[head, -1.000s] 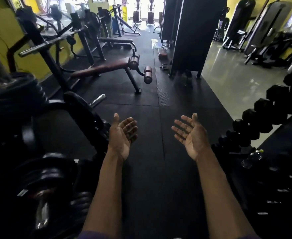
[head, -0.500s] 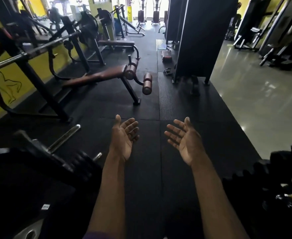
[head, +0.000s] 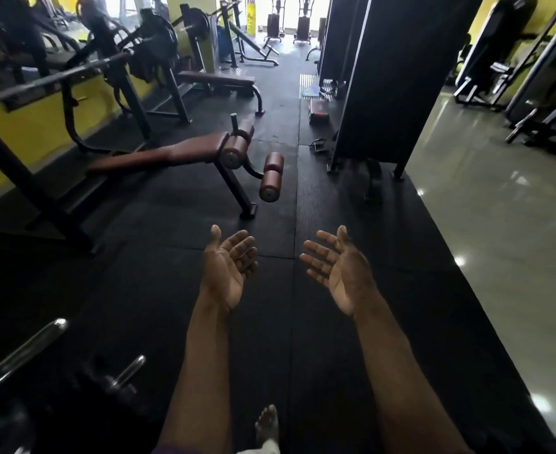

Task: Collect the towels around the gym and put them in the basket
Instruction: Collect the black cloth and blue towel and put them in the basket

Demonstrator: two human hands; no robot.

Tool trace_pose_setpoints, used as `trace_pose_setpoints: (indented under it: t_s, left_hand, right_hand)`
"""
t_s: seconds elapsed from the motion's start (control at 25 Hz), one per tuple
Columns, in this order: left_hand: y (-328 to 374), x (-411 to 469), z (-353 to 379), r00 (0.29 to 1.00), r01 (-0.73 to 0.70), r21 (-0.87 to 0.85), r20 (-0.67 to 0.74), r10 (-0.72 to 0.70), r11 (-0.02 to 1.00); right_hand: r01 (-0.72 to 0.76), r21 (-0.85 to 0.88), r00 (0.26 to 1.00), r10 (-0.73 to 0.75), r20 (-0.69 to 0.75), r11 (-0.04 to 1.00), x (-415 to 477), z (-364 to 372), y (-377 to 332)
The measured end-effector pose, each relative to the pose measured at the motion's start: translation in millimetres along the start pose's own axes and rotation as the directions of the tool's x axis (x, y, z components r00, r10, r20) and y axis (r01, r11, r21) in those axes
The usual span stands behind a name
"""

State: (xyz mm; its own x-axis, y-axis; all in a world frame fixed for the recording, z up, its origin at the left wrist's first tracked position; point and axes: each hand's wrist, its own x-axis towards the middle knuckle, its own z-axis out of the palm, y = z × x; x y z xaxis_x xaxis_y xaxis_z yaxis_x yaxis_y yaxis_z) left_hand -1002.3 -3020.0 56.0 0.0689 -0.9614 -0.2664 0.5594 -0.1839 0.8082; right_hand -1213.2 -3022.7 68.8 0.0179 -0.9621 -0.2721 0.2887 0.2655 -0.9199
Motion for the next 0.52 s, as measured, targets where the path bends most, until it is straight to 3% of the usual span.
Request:
trace_pose_setpoints:
  t_s: [0.52]
  left_hand:
    - [55,368,120,0.998,0.048,0.051,0.028,-0.05,0.998]
  right_hand:
    - [-0.003,0.043,1.0,0.004,-0.01,0.999,382,-26,-125]
